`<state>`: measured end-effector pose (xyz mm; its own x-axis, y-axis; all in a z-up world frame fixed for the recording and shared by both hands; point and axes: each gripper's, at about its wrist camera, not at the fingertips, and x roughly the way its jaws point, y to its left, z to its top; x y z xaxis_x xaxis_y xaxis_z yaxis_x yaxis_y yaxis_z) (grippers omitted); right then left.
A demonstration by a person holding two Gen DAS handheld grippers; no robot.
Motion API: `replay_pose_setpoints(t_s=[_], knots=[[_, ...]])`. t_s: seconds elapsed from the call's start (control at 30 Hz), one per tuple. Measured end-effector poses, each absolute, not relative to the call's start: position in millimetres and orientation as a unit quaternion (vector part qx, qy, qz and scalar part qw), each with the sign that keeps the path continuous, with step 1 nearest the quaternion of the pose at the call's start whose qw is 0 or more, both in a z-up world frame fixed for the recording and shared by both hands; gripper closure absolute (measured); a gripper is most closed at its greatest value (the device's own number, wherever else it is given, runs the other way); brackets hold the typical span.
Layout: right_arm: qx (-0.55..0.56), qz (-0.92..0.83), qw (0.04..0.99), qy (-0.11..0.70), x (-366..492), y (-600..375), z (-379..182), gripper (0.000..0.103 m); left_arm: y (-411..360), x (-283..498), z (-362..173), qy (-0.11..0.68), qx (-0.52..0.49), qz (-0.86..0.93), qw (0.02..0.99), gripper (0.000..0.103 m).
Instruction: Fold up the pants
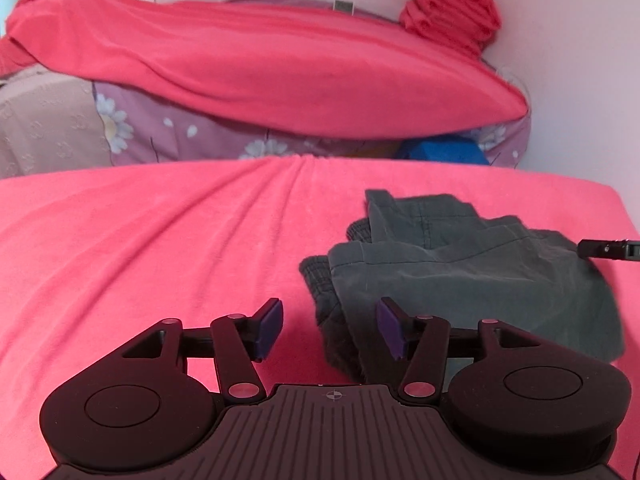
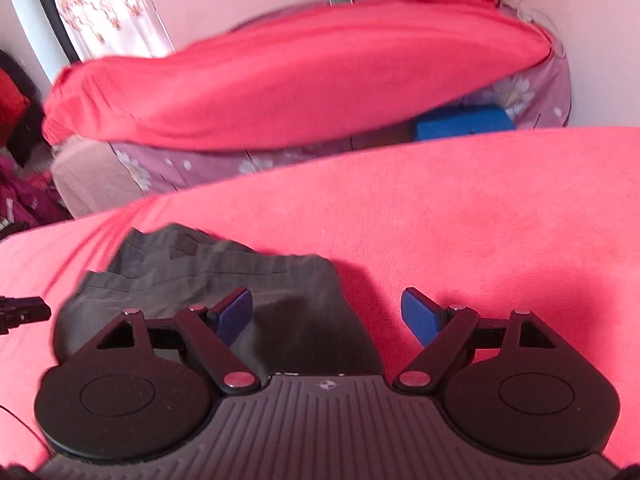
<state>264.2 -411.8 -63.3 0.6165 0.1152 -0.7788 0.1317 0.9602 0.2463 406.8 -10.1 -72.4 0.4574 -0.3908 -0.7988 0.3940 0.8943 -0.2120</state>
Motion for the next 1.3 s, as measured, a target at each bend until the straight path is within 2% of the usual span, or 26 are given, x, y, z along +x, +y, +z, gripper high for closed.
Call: replay_pose_setpoints(t_s=[0.07,0.1,0.17,0.2,0.23,0.3,0.33,0.37,0.4,0.53,0.6,0.7,0.8,0.87,0.9,0.93,0.97,1.0,1.07,1.13,1.2,1.3], knots=[[0.145,-0.006,0.881,0.451,270,-410,-72,0.019,-16,415,-80,0.476,-0.009,-0.233,0.848,0.0],[0.152,-0.004,0.877,0.456,271,-410,-76,0.023,-19,419,-83,0.479,-0.012,-0.234,0.846,0.0],[0.158,0.004,0.874,0.459,275,-408,-77,0.05,-25,424,-88,0.48,-0.012,-0.233,0.846,0.0],[0.164,0.009,0.871,0.463,278,-407,-79,0.07,-27,427,-90,0.484,-0.014,-0.232,0.844,0.0],[0.169,0.014,0.867,0.468,280,-406,-81,0.081,-29,430,-93,0.487,-0.018,-0.233,0.841,0.0],[0.148,0.021,0.875,0.46,282,-400,-78,0.099,-32,435,-96,0.492,-0.027,-0.234,0.838,0.031],[0.138,0.022,0.881,0.452,283,-398,-75,0.099,-34,437,-96,0.491,-0.024,-0.227,0.841,0.029],[0.133,0.02,0.887,0.442,281,-398,-69,0.099,-35,439,-95,0.486,-0.021,-0.223,0.845,0.031],[0.136,0.018,0.894,0.427,281,-400,-65,0.099,-35,441,-93,0.48,-0.019,-0.223,0.848,0.037],[0.172,0.016,0.915,0.365,276,-414,-52,0.099,-35,449,-85,0.457,-0.022,-0.215,0.863,0.041],[0.169,0.01,0.922,0.348,273,-414,-53,0.099,-32,450,-82,0.441,-0.021,-0.199,0.875,0.048],[0.217,-0.002,0.924,0.314,261,-424,-65,0.099,-15,451,-82,0.423,-0.059,-0.184,0.885,0.048],[0.22,-0.019,0.908,0.356,259,-426,-90,0.098,-7,453,-95,0.442,-0.057,-0.173,0.879,0.049],[0.205,-0.02,0.906,0.37,255,-421,-96,0.093,-7,452,-101,0.451,-0.045,-0.174,0.874,0.053],[0.203,-0.028,0.906,0.37,252,-421,-95,0.085,-8,450,-101,0.454,-0.034,-0.173,0.874,0.046],[0.199,-0.038,0.907,0.369,250,-421,-92,0.07,-9,446,-100,0.455,-0.02,-0.167,0.874,0.026],[0.192,-0.048,0.91,0.365,248,-420,-87,0.061,-11,443,-97,0.456,-0.004,-0.158,0.876,0.018],[0.179,-0.056,0.913,0.363,246,-418,-81,0.052,-13,439,-94,0.456,0.012,-0.147,0.878,0.016],[0.142,-0.066,0.918,0.364,243,-409,-67,0.05,-13,428,-85,0.451,0.027,-0.139,0.881,0.005],[0.115,-0.064,0.923,0.361,235,-398,-55,0.044,-12,417,-76,0.45,0.038,-0.131,0.882,0.0],[0.098,-0.059,0.928,0.354,223,-386,-46,0.036,-15,404,-67,0.444,0.054,-0.13,0.885,0.0],[0.078,-0.051,0.932,0.351,207,-367,-38,0.033,-18,383,-54,0.44,0.061,-0.128,0.887,0.0]])
